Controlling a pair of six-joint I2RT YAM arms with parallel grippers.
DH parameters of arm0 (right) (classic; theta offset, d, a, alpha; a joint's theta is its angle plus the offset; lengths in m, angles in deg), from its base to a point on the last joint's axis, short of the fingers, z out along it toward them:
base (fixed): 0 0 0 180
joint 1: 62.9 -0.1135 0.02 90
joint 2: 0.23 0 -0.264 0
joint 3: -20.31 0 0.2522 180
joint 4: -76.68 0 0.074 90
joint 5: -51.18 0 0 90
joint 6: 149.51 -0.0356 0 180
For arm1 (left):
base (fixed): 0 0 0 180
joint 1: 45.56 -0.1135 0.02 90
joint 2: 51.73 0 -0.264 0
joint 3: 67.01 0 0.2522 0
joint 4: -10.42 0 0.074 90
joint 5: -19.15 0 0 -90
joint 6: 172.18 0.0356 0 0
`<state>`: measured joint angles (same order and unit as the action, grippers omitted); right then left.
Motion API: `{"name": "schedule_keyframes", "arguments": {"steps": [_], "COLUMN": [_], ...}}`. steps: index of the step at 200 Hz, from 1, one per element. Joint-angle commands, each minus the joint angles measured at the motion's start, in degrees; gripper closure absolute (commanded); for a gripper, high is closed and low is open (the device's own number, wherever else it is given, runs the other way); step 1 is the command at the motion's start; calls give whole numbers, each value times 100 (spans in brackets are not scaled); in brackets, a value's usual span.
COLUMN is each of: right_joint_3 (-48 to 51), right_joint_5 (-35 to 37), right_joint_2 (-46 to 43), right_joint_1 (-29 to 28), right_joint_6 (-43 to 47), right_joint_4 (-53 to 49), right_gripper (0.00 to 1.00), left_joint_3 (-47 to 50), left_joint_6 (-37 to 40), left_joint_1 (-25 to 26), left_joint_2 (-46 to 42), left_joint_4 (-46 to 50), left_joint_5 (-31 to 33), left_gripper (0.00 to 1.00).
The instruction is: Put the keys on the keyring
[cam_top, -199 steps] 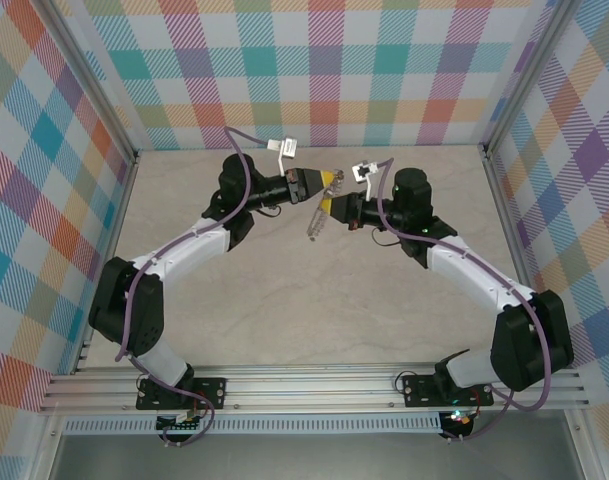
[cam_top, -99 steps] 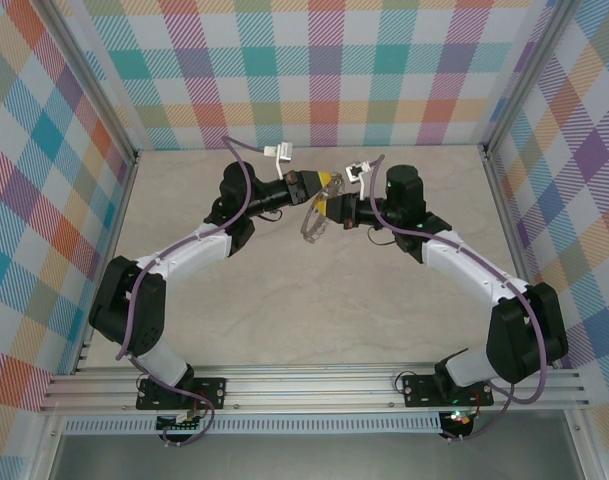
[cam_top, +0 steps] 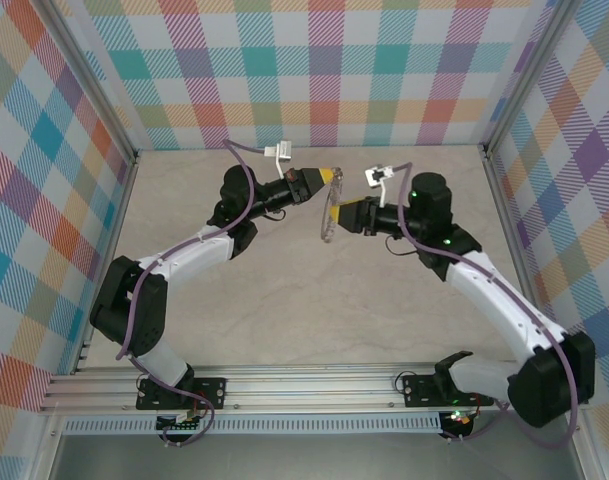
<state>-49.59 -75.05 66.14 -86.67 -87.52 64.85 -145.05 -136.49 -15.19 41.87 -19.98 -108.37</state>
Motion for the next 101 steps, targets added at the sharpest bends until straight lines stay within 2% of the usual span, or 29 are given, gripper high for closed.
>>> {"name": "schedule_keyframes", "arguments": {"steps": [1, 44, 101], "right_joint_3": [151, 209, 112], "right_joint_5": [248, 648, 295], "right_joint_2": [-391, -396, 366], "right_joint_1": [257, 572, 650], "right_joint_6": [-361, -1290, -2179], "right_joint_4": [15, 881, 2231], "right_gripper": [54, 54, 57], "left_joint_3": [15, 37, 70], "left_joint_6": [-209, -325, -431], "left_joint_1": [30, 30, 29], "left_joint_2": [-1, -3, -53], "left_joint_4": [-563, -681, -833], "left_joint_5": [78, 33, -45], "left_gripper": [100, 100, 100]}}
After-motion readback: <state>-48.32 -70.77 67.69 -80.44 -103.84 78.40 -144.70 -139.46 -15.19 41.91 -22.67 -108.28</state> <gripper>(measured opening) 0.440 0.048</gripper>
